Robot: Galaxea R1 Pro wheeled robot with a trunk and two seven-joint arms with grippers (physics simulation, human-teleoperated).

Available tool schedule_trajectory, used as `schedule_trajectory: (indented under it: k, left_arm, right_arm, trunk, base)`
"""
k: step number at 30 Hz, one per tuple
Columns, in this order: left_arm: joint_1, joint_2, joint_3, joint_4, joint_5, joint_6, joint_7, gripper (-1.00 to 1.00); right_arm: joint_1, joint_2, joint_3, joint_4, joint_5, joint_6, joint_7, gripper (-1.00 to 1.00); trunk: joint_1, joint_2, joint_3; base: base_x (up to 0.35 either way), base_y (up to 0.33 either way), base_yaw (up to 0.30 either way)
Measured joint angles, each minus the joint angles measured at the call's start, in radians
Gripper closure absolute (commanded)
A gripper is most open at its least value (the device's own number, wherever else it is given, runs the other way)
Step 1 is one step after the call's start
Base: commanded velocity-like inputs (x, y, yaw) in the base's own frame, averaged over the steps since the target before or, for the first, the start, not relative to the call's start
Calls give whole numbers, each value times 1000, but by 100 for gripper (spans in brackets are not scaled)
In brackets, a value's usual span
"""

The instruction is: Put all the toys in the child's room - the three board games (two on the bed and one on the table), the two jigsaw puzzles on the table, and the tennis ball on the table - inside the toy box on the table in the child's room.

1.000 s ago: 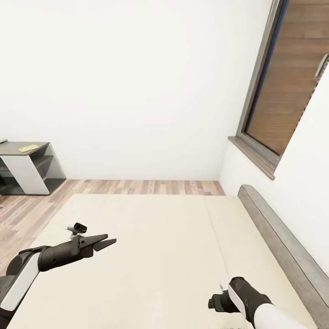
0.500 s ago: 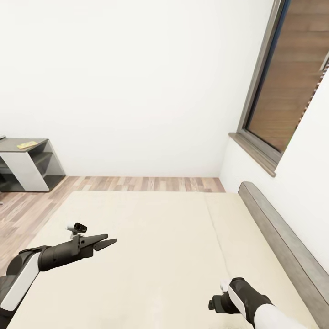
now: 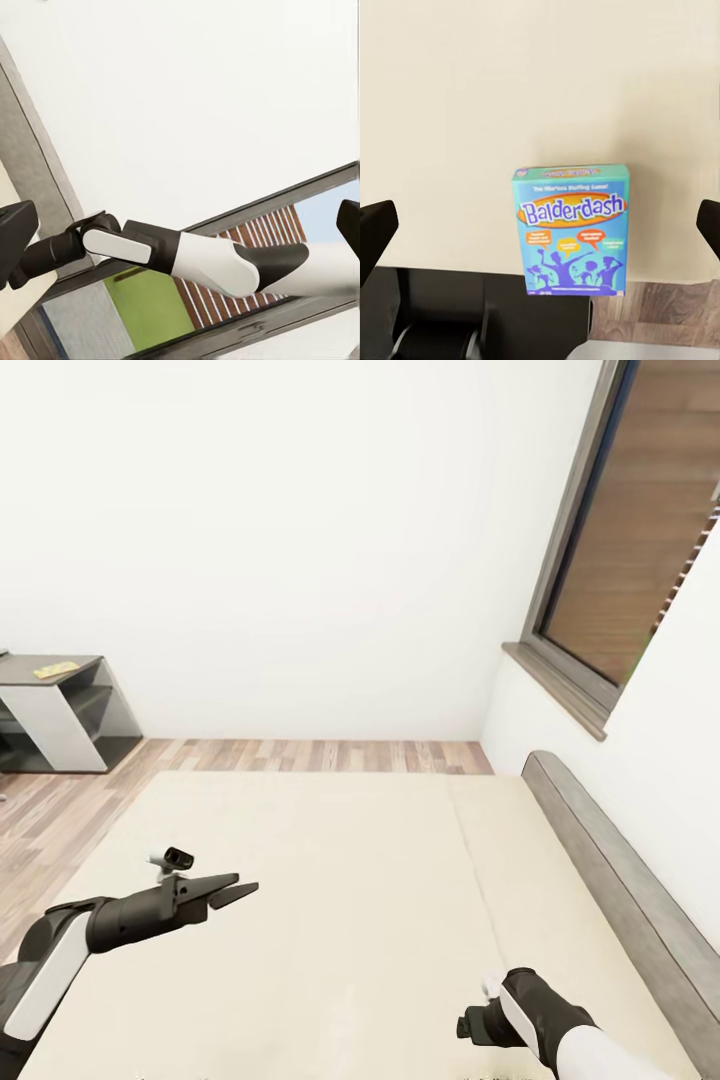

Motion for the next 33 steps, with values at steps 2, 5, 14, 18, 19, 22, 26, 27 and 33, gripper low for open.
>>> schedule_trajectory:
  k: [2,5,14,18,19,22,26,27,33]
  left_arm:
    - [1,-1,-3,-18,0,0,0,-100]
    - [1,-4,-25,-61,-1,0,0,-100]
    - [1,-38,-157,-111,-4,-4,8,-100]
    - [0,-75,-185,-113,-5,-4,17,-100]
    - [-2,-82,-190,-113,-5,-4,22,-100]
    - [-5,-91,-196,-114,-5,-4,33,-100]
    - [-11,-97,-200,-113,-5,-4,74,-100]
    - [-12,-98,-200,-113,-5,-3,95,-100]
    - [-15,-117,-200,-112,-4,-1,158,-100]
  right_arm:
    - [0,0,0,0,0,0,0,-100]
    - [0,0,0,0,0,1,0,-100]
    - [0,-1,0,0,3,3,1,-100]
    - [0,-1,1,0,7,3,2,-100]
    - [0,-2,1,0,8,3,2,-100]
    - [0,-3,2,0,10,4,3,-100]
    - [0,-5,2,0,11,4,4,-100]
    - [0,-5,2,0,11,4,4,-100]
    - [0,-3,5,0,11,4,3,-100]
  trunk:
    - [0,0,-3]
    - [0,0,-8]
    - [0,0,-23]
    - [0,0,-30]
    - [0,0,-31]
    - [0,0,-36]
    - [0,0,-43]
    - [0,0,-44]
    - [0,0,-54]
  base:
    - [0,0,0]
    - [0,0,0]
    - [0,0,0]
    - [0,0,0]
    - [0,0,0]
    - [0,0,0]
    - [0,0,0]
    - [0,0,0]
    - [0,0,0]
